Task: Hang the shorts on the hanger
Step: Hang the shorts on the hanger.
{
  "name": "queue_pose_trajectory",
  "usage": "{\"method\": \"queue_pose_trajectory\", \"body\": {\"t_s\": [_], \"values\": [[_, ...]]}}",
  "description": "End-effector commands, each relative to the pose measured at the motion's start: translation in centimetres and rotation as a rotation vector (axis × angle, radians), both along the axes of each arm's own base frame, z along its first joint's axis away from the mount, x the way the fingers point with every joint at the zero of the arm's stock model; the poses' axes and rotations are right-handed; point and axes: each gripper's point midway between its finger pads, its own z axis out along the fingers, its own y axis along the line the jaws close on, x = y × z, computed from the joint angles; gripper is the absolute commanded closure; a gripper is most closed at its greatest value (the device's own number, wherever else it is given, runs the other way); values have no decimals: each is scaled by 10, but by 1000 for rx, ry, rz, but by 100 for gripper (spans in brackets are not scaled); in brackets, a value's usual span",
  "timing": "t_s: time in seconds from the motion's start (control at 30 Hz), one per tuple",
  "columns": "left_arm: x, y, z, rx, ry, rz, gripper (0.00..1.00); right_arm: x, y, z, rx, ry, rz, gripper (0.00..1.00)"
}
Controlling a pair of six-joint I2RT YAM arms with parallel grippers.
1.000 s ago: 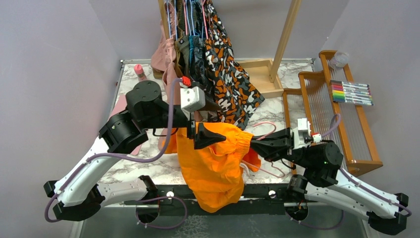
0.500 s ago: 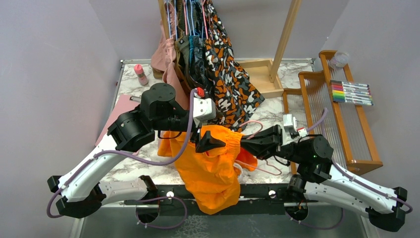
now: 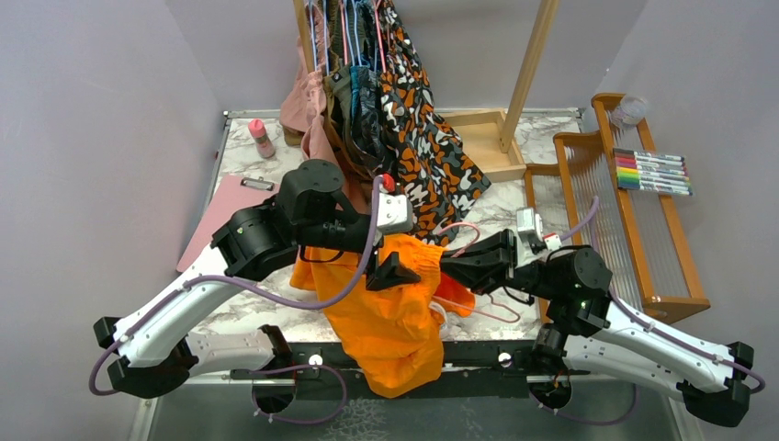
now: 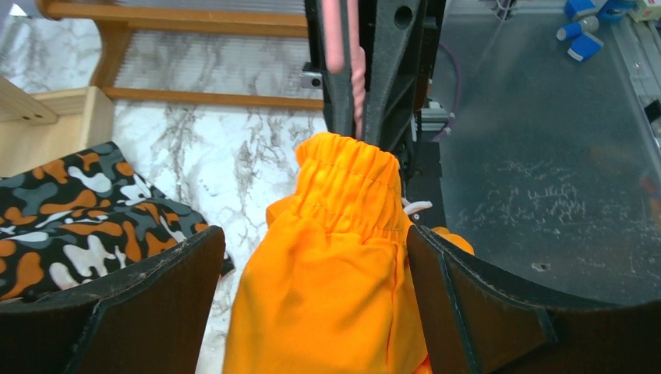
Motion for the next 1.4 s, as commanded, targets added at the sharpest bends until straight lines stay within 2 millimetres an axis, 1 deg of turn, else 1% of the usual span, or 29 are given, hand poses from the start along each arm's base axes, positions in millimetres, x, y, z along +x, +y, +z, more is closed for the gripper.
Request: {"method": "queue_pose_trajectory", "body": {"t_s": [0.0,0.07,0.17,0.3,0.33,0.53,0.63,0.8,0.83,1.0,1.13,1.23,1.37], "values": [[-2,-5,-17,58,-3,-19,14,-12,-9,39,89,-75,24,99],[-4,-7,-23,79,-2,-27,18,-12,-10,41,93,-77,26,99],[-6,-10,-29,103,-2,-41,25,-13,-10,42,94,-79,30,99],[-8,-12,-31,108,-4,-54,40,-13,-8,41,88,-78,38,99],[-8,-12,-30,107,-6,-56,45,-14,-7,40,87,-79,40,99],[-10,-8,-28,99,-14,-54,85,-16,-5,38,65,-88,56,99],[-12,-6,-27,93,-16,-56,100,-20,-2,35,25,-111,77,99],[-11,-3,-28,89,-28,-42,100,-23,-2,32,-40,-151,87,99],[-10,-2,-28,88,-31,-37,100,-22,-3,33,-49,-153,82,97],[-9,4,-26,61,-47,-7,100,-22,-11,32,-93,-152,57,75],[-9,7,-23,35,-53,11,100,-22,-19,31,-102,-146,34,63],[-10,8,-21,19,-54,16,100,-19,-25,34,-87,-128,3,59],[-11,8,-22,17,-45,14,100,-15,-30,47,-32,-105,-29,58]]}}
